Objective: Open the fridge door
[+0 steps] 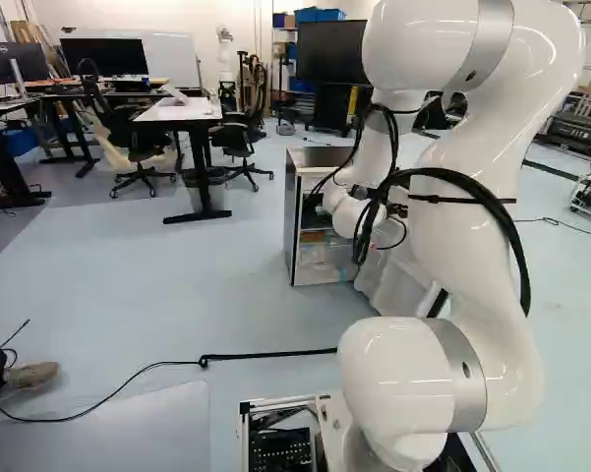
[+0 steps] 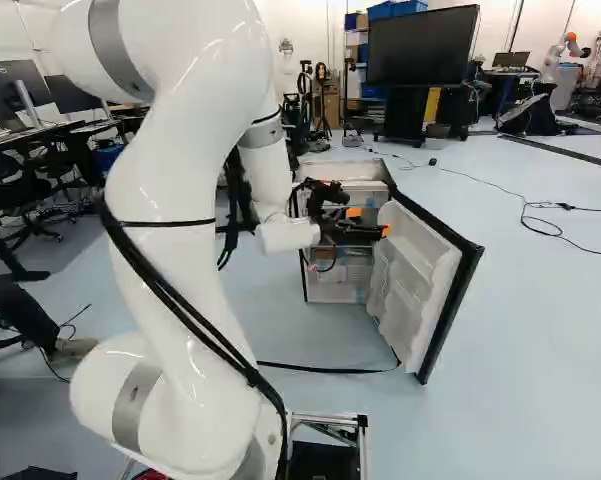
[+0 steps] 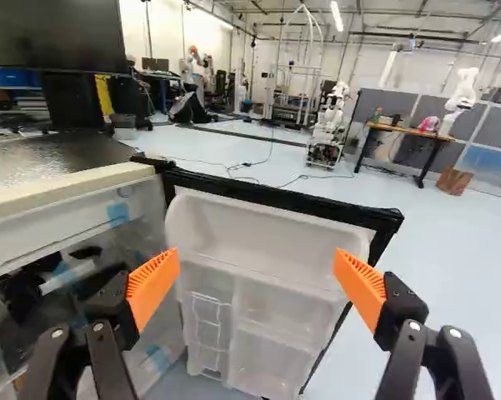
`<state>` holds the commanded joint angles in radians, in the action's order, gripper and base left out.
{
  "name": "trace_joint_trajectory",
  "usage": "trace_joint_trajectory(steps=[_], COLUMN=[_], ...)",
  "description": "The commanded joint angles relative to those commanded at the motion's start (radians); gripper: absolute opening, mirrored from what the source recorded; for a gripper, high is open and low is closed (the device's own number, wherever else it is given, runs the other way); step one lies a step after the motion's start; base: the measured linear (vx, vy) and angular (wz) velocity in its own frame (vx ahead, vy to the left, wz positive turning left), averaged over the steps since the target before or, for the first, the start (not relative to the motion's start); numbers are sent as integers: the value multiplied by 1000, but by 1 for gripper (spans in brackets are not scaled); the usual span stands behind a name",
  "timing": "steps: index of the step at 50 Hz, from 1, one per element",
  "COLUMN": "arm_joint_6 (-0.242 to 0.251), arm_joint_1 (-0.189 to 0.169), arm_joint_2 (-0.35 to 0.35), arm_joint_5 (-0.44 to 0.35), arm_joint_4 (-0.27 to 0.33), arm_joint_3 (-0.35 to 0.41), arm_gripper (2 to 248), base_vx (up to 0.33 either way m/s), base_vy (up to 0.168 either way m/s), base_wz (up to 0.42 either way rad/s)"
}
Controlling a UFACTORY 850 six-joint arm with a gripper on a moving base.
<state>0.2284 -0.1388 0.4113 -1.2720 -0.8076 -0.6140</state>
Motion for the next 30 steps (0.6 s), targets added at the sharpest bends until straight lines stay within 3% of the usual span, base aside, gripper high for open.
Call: trace_joint_trajectory(steps=[30], arm_joint_6=[-64], arm_joint_1=[39], arm_joint_2=[-195], arm_joint_5=[113], arm_joint_4=[228], arm_joint_3=[149], arm_gripper=[247], base_vx=[0], base_vy=[0], base_wz=[0])
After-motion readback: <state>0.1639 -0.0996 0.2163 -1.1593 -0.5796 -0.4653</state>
